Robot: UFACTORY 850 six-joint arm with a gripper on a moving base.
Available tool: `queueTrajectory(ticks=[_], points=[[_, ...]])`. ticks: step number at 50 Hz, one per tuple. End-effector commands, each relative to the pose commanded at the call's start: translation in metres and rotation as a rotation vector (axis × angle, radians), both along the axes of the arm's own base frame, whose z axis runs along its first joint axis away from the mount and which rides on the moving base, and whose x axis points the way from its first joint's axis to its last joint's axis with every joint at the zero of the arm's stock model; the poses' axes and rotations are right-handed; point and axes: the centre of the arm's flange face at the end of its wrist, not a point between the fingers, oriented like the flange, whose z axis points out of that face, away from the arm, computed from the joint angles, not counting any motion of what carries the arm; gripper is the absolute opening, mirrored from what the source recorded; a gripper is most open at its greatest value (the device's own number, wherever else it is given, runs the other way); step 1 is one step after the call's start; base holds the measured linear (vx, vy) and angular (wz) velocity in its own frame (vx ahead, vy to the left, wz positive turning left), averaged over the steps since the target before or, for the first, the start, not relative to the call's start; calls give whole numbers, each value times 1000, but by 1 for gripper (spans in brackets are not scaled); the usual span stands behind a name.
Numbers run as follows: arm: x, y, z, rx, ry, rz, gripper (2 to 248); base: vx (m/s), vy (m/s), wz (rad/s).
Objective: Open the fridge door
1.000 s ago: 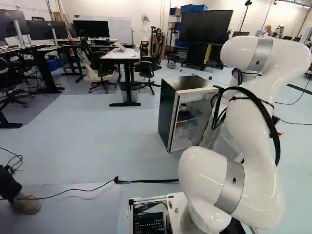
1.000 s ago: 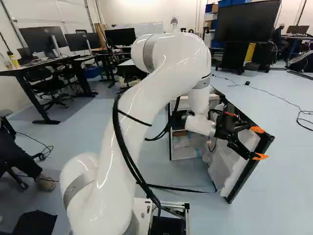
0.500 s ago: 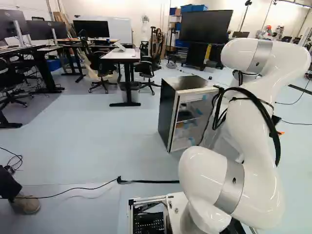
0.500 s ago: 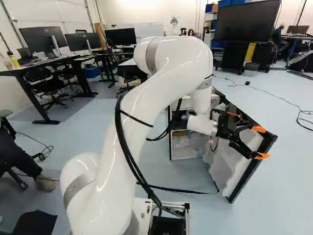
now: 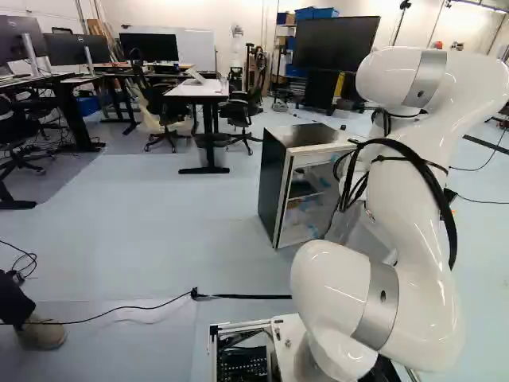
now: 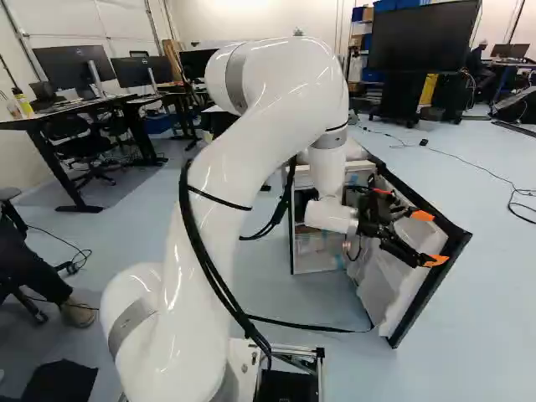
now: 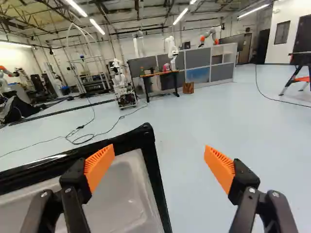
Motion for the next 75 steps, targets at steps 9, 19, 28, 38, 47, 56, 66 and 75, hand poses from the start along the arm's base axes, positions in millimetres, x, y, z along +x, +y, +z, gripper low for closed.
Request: queueTrajectory(ticks=[9,19,28,38,47,56,66,75], points=[[-5,19,3,7,24,72,247,0,0,0],[-10,40,6,14,48,153,247,0,0,0],[-15,58,9,20,68,227,247,0,0,0],[-20,79,12,25,89,311,247,0,0,0],[-25,98,15,30,106,387,247,0,0,0],[-30,116,17,34,121,464,247,0,0,0],[-37,136,20,38,137,550,247,0,0,0],[-39,145,21,39,143,586,247,0,0,0]])
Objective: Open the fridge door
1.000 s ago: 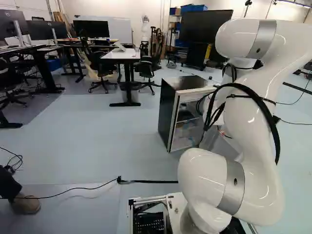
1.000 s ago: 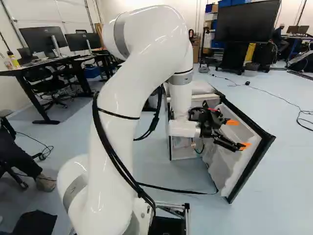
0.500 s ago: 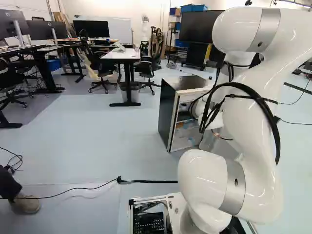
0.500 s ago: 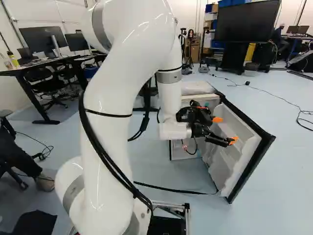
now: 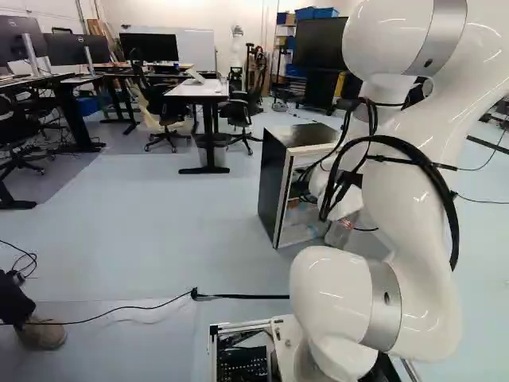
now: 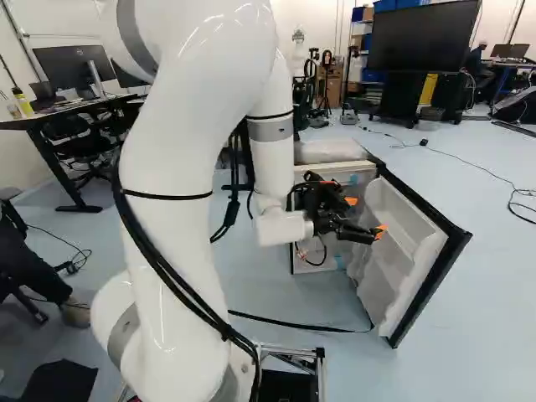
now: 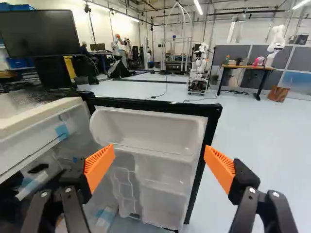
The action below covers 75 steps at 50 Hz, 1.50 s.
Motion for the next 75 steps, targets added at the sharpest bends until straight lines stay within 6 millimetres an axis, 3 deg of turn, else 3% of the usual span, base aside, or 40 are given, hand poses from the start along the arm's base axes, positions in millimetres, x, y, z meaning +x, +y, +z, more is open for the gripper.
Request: queueTrajectory(ticks=[20,38,56,75], points=[[1,6,4,8,-1,29,247,0,0,0],[4,23,14,31,-3,116,247,0,0,0],[7,53,30,64,0,261,247,0,0,0],[2,99,51,101,22,478,247,0,0,0]])
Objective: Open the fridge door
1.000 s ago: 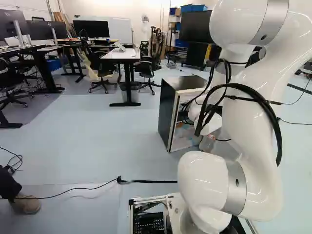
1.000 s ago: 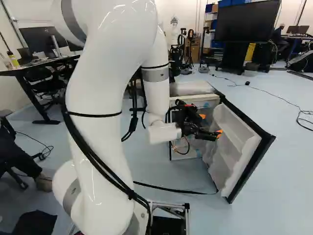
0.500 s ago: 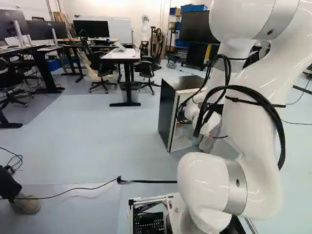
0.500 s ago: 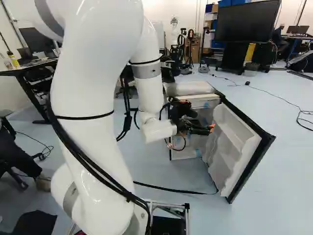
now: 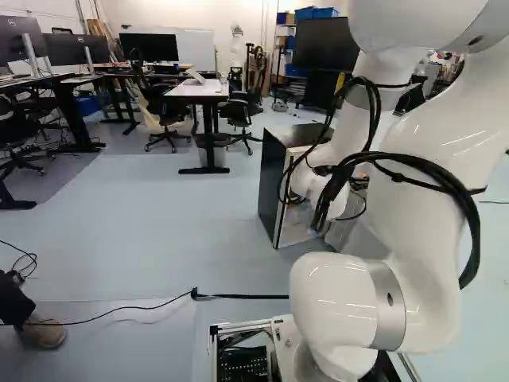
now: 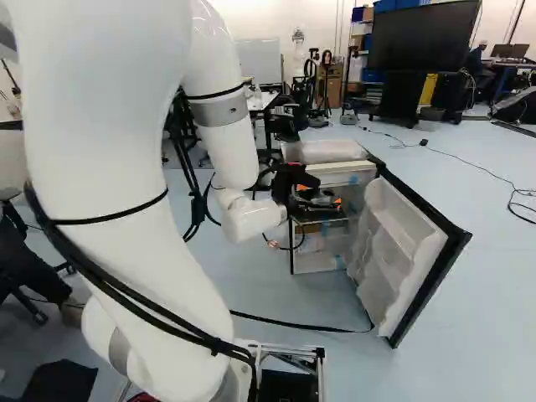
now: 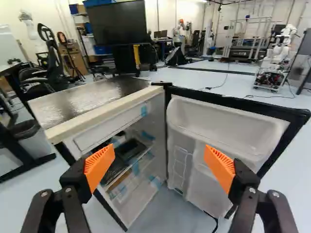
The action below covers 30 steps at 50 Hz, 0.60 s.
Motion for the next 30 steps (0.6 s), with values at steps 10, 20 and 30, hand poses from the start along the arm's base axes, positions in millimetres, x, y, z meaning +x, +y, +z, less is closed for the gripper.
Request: queueTrajectory(ticks=[10,20,30], points=[[-7,29,11,11,19,141,247,0,0,0],[-17,54,18,13,39,267,247,0,0,0],[-27,74,23,9,59,374,247,0,0,0]])
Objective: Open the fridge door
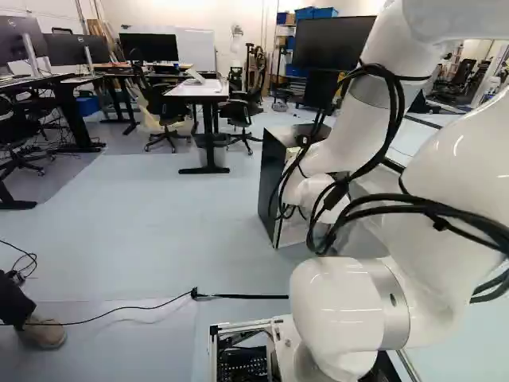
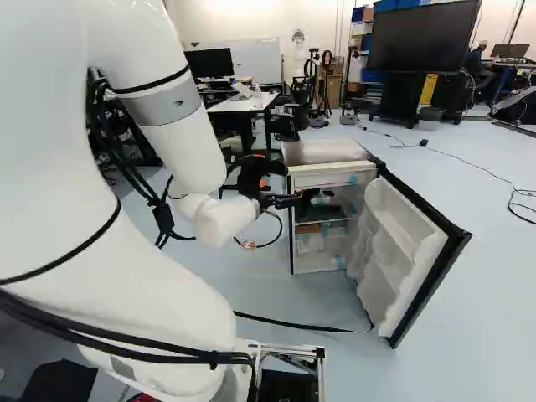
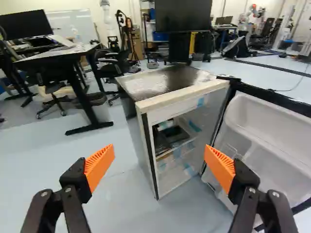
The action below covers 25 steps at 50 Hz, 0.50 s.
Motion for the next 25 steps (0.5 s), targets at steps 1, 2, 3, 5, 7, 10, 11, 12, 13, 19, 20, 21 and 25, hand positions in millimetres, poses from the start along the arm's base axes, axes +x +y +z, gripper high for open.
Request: queueTrajectory(ticks=[1,2,3,5,7,10,11,12,13,19,20,21,25], points=[[-1,2,0,-1,2,10,247,0,0,0],[-2,4,1,-1,3,19,247,0,0,0],[-3,5,1,-2,5,29,247,0,0,0],[-5,9,2,-4,9,47,247,0,0,0],[-7,12,2,-6,12,64,247,0,0,0],[-10,16,3,-9,16,89,247,0,0,0],[-11,17,3,-9,18,96,247,0,0,0],[-12,19,4,-10,19,104,247,0,0,0],[-13,20,4,-11,21,112,247,0,0,0],[-18,27,5,-17,28,153,247,0,0,0],[-18,28,5,-18,30,159,247,0,0,0],[-19,29,5,-19,31,165,247,0,0,0],[-22,33,6,-23,35,188,247,0,0,0]])
